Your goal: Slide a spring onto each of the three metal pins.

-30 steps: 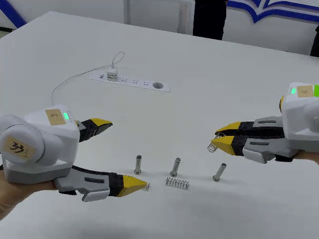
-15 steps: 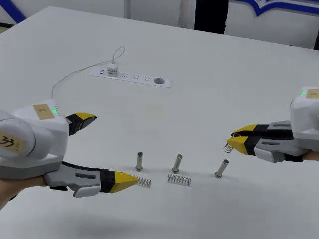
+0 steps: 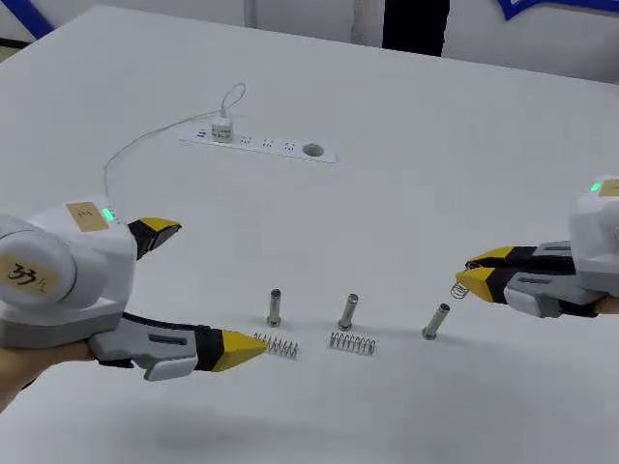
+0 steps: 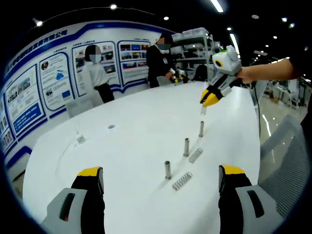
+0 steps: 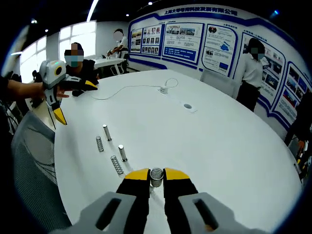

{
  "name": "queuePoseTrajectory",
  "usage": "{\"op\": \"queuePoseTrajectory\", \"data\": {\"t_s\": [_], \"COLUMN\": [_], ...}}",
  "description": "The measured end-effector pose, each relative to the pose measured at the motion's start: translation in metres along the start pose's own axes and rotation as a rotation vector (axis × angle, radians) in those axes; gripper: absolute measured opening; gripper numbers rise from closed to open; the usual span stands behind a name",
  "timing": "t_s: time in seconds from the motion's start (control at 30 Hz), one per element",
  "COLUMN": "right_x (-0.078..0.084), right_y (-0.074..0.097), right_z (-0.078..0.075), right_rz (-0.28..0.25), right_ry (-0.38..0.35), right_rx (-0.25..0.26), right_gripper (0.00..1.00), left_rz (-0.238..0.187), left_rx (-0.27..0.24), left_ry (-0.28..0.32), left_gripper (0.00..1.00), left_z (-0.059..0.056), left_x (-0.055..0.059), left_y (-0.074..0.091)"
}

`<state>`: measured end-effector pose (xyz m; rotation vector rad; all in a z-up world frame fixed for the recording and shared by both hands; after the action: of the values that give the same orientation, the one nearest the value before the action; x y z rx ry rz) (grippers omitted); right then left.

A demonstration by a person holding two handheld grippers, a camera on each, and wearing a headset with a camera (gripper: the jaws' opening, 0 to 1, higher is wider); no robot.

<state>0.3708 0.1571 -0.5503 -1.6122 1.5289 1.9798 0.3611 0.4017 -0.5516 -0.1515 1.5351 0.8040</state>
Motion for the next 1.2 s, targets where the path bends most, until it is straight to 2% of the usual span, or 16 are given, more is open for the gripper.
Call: {"op": "queuePoseTrajectory", "data": {"t_s": [0.2, 0.63, 0.9, 1.2], "right_x": [0.004, 0.015, 0.017, 0.017], "right_y": [-0.005, -0.016, -0.019, -0.02], "right_z": [0.002, 0.003, 0.004, 0.004], "right_rz": [-0.004, 0.022, 0.028, 0.027], "right_ry": [-0.03, -0.031, -0.052, -0.05], "right_rx": [-0.006, -0.019, -0.025, -0.021], "right_gripper": [0.1, 0.1, 0.1, 0.1], "left_rz": [0.009, 0.024, 0.037, 0.038], "left_rx": [-0.011, -0.001, 0.009, 0.01], "left_ry": [0.008, 0.014, 0.018, 0.018], "left_gripper": [1.0, 1.0, 1.0, 1.0], "left_z": [0.002, -0.001, -0.004, -0.004], "left_x": [0.002, 0.005, 0.01, 0.01], "left_y": [0.0, -0.001, -0.001, -0.001]}}
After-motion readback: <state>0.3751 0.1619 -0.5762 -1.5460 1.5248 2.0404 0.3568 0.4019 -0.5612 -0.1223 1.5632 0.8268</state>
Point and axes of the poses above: the centre of the closed fingertips' face, and the gripper's own axes: y roughly backward along the fingers, z roughly to its left, x roughly out of its underside, the point moved 1 cm from there along y, roughly backward along the fingers, and after that the axes turned 3 degrees about -z, right-handed, at the moved point
